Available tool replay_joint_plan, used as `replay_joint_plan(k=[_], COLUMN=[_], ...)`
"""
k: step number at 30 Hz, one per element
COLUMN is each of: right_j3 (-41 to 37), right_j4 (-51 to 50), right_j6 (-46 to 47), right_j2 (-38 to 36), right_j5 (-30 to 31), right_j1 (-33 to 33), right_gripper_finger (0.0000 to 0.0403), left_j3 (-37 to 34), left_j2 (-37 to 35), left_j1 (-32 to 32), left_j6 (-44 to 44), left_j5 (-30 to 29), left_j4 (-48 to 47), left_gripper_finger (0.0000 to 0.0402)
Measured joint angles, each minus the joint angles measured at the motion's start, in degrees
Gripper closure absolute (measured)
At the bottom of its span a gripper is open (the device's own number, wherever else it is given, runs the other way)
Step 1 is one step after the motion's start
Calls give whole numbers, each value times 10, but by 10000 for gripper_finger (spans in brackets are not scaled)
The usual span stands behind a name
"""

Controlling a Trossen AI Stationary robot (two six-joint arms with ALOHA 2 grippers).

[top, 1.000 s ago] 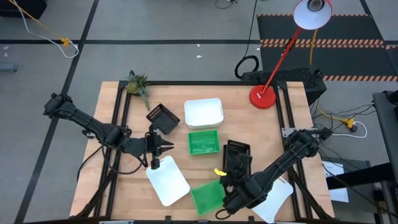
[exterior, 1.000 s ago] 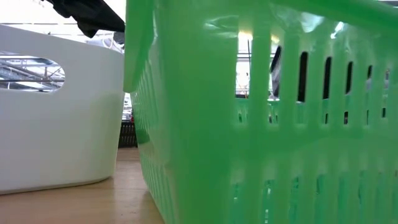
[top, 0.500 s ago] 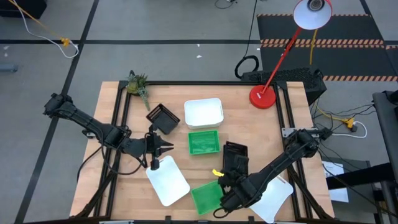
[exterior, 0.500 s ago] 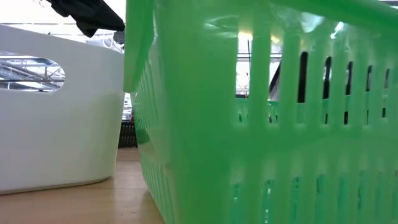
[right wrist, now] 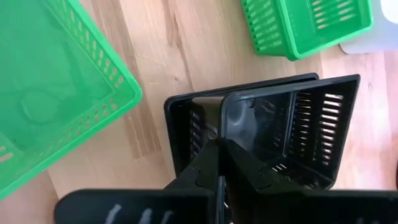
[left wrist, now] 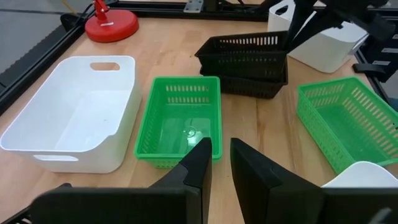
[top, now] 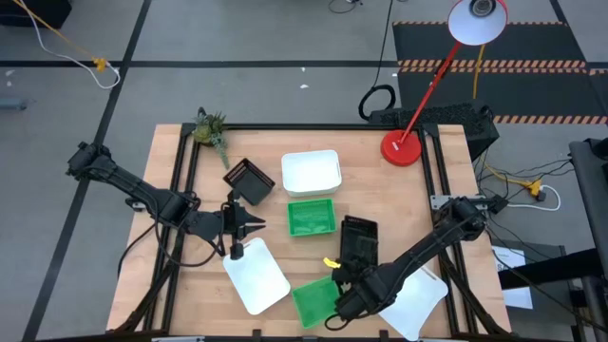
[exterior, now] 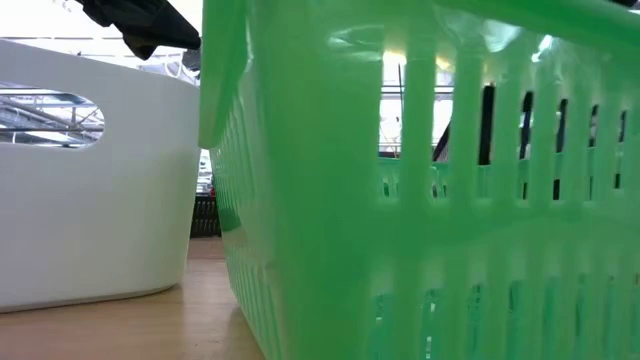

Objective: Stack baskets by color
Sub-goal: Stack the top right black bin on the bottom black bin

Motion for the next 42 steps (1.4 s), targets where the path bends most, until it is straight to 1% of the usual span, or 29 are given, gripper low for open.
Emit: replay_joint_plan(k=[7, 12, 15, 23, 29, 34, 42], right_j3=[-15, -22, -22, -22, -22, -22, -23], right_j4=[16, 22, 34, 41, 41, 48, 48], right_j6=[-9, -9, -12, -17, -24, -69, -94], right_j2=[0, -1, -1, -1, -1, -1, -1], right_j5=[-5, -27, -29, -20, -20, -34, -34], right_j1=[-4, -4, -4, -4, -4, 11, 35], right_gripper_finger=[394, 391, 374, 310, 286, 291, 322], left_j3=[0, 0, 0, 0, 0, 0, 0], left_j2=[0, 0, 0, 1, 1, 1, 1], left_j1=[0, 0, 0, 0, -1, -2, -11], left_j6=[0, 1, 1, 0, -2, -5, -5], left_j5=[0, 0, 0, 0, 0, 0, 0], left_j4=[6, 8, 8, 8, 8, 8, 11], left_gripper_finger=[339, 339, 339, 339, 339, 339, 339])
